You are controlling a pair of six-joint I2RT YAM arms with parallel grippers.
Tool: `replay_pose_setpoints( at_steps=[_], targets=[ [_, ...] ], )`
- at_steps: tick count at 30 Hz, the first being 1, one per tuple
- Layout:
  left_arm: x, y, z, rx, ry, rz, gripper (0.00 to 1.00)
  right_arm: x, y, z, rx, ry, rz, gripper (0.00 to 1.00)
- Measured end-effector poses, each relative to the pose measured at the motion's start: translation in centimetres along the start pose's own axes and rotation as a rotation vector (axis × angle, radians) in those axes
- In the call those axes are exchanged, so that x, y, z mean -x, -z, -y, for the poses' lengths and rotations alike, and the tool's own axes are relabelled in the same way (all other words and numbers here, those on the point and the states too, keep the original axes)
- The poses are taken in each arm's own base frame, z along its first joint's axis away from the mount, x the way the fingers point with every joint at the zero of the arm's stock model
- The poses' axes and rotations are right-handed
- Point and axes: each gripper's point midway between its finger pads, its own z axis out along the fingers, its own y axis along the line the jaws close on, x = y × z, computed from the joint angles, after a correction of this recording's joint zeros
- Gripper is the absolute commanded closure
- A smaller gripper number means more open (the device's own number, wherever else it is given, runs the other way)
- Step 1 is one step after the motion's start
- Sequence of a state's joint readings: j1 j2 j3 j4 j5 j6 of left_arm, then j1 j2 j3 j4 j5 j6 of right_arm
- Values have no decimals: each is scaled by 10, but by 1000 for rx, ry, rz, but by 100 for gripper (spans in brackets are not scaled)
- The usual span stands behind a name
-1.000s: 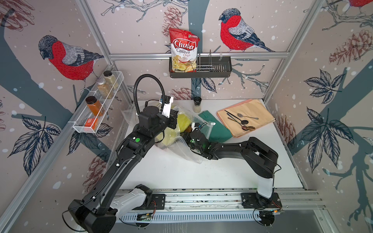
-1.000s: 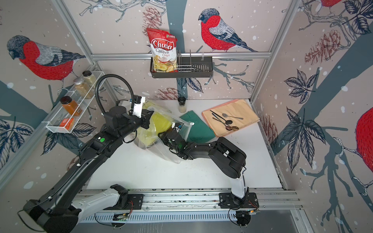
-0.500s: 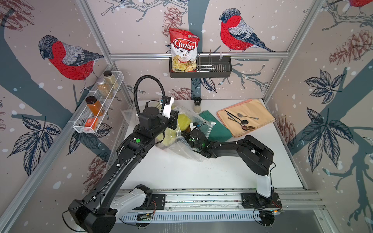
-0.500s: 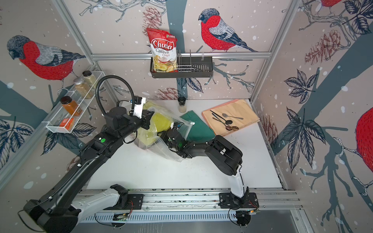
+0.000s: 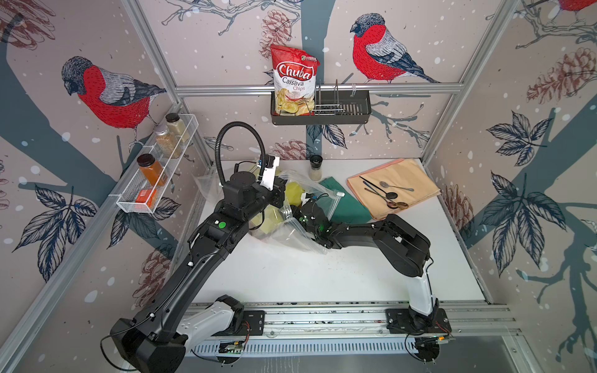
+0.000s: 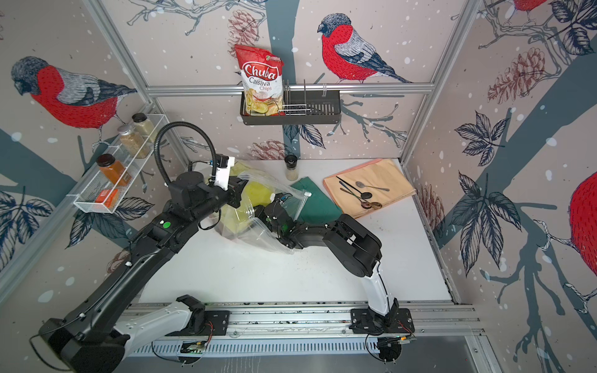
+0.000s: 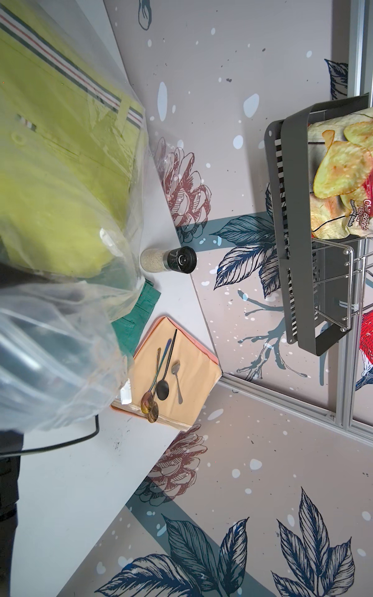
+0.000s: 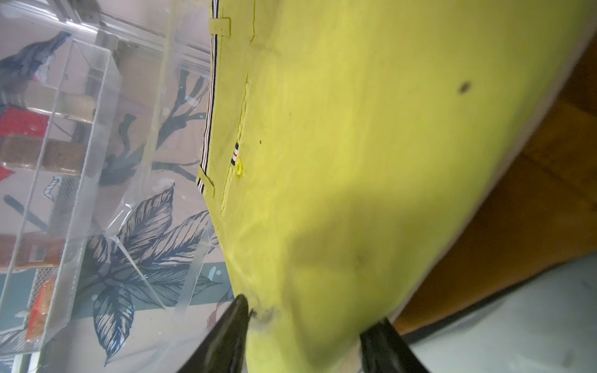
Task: Take the trousers out of the vacuum bag
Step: Take out the trousers from the vacuum bag.
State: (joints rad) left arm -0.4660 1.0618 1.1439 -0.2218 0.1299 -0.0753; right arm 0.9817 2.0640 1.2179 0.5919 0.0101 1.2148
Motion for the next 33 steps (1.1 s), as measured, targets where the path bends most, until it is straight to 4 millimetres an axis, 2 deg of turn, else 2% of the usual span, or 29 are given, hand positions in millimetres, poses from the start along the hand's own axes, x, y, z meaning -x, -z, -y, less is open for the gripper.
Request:
replay_pose_setpoints(
  at_steps=[12,18,29,33],
  targets=[
    [0,-1,1,-10,3,11,100,-15,-8,7,-22,-45,-17,45],
    [-2,-2,4,-24,4,9,100,-6,-13,3,12,-70,19,47],
    [-4,-2,4,-27,5,9,100,8,-9,-6,47,-77,54,47],
    [-3,-2,4,-27,5,10,100,15,-5,-20,75,-75,65,47]
  ],
)
